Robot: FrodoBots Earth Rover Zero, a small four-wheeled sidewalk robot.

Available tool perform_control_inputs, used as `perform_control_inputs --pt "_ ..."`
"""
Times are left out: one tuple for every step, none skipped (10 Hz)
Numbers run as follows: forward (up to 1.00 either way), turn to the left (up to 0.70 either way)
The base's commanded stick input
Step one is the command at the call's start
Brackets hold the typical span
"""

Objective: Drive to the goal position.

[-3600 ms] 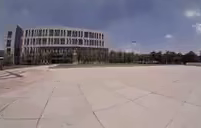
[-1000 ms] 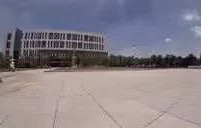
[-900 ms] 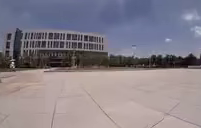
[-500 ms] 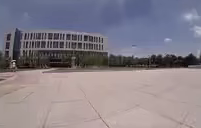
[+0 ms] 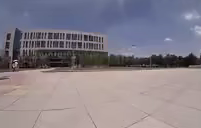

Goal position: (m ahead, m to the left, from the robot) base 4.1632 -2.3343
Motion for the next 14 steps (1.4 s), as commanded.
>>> perform_control_inputs --pt "0.70 0.00" --pt "0.70 0.00" --pt "0.70 0.00" --pt "0.70 0.00" --pt "0.70 0.00" --pt "0.70 0.00" --pt "0.70 0.00" --pt "0.70 0.00" --pt "0.70 0.00" --pt "0.70 0.00" --pt "0.70 0.00" --pt "0.70 0.00" --pt "0.70 0.00" --pt "0.70 0.00"
